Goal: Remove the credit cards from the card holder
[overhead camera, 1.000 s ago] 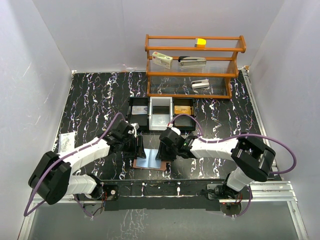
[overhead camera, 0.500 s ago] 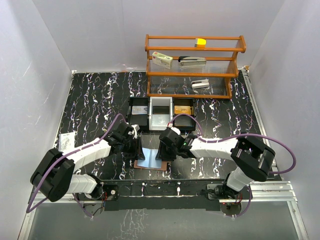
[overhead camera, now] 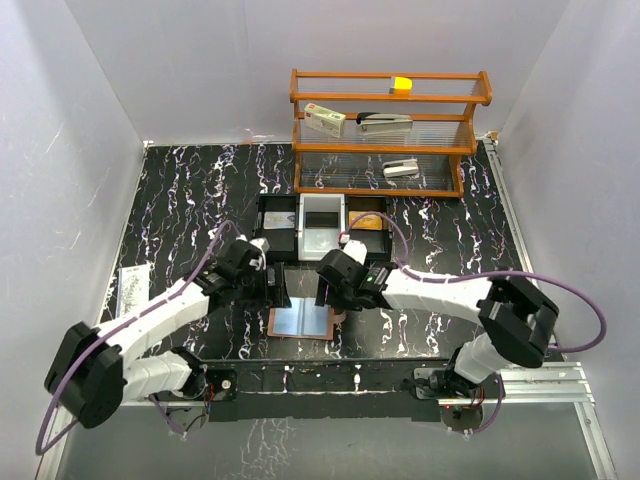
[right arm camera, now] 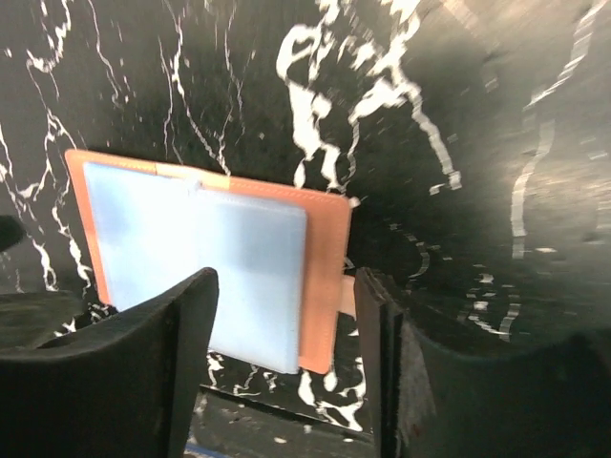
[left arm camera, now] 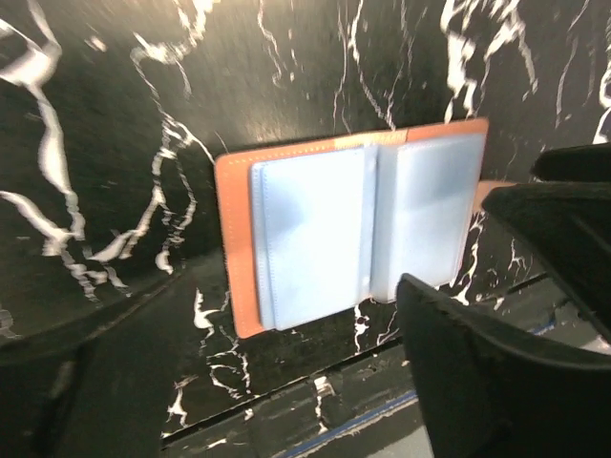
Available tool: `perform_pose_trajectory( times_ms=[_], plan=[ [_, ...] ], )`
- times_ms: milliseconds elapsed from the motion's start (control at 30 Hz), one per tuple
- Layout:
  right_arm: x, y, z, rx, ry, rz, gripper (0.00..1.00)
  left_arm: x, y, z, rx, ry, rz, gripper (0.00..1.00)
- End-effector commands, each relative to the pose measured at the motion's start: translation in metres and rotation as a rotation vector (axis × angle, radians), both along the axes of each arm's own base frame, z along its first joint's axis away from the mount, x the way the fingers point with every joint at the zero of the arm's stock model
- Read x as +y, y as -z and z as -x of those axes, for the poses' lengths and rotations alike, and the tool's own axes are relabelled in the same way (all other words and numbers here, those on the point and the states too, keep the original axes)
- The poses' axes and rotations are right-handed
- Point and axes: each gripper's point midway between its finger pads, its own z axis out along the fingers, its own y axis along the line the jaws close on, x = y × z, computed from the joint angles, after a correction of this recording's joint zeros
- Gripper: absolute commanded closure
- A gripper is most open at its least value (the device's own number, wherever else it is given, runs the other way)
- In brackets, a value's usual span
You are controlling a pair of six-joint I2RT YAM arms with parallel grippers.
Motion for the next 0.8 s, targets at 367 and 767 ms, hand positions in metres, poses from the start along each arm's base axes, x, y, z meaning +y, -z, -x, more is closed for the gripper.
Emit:
perform_pose_trajectory(
  times_ms=[367,767],
  plan=[
    [-0.107,-0.225,-0.087,-0.849,0.194,0.161,0.02,0.095,-0.157,-0.074,-0.490,-0.456,-0.311,0.01],
    [-0.150,-0.363,-0.079,-1.145,0.259,0.134,0.02,0.140,-0.271,-0.090,-0.737,-0.618,-0.428,0.01]
  ],
)
